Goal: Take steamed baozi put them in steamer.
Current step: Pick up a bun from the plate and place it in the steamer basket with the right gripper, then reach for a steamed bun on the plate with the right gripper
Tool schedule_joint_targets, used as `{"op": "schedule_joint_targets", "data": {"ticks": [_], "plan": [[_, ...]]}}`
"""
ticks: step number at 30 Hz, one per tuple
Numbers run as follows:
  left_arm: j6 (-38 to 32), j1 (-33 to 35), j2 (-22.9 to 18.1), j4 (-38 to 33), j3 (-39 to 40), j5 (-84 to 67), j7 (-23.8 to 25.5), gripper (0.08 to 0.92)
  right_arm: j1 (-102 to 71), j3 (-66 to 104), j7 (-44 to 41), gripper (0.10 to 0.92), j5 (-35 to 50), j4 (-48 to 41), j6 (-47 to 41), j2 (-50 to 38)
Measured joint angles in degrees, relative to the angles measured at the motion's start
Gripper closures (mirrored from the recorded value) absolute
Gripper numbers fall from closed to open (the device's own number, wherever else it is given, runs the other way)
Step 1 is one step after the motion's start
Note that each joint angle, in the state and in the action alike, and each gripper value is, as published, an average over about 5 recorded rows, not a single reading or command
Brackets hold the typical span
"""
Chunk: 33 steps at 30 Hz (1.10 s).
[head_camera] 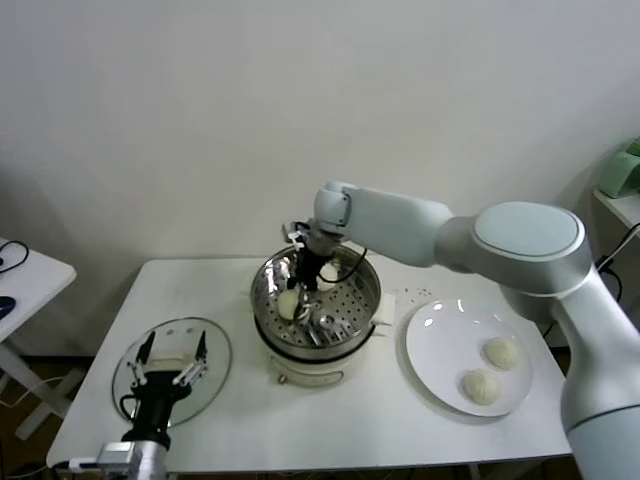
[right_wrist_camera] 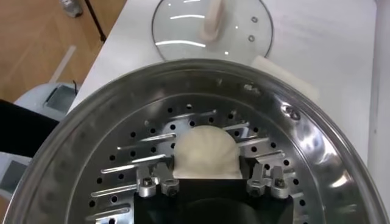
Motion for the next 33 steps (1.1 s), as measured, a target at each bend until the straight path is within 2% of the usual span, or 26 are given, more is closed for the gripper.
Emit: {"op": "schedule_joint_targets", "data": {"ticks": [3, 16, 24, 33], "plan": [[0.0, 0.0, 0.0, 0.0, 0.0, 0.0, 0.0, 0.177, 0.1, 0.3, -0.1, 0.209, -0.1, -0.2, 0.3, 0.1], [0.7, -1.0, 0.0, -0.4, 0.1, 0.0, -0.1, 0.177, 6.0, -0.6, -2.5, 0.203, 0.4, 5.2, 1.0, -4.3], [1.0, -1.6, 0.4, 0.2, 1.1, 0.0, -1.1, 0.177, 14.4, -2.2, -4.9, 0.203, -1.3, 14.8, 2.1, -14.8], [1.9, -3.0, 1.1, 1.2, 0.3, -1.0, -2.7, 0.177, 16.9, -1.4, -7.5, 0.203, -12.0, 24.5, 4.9, -30.6]]}}
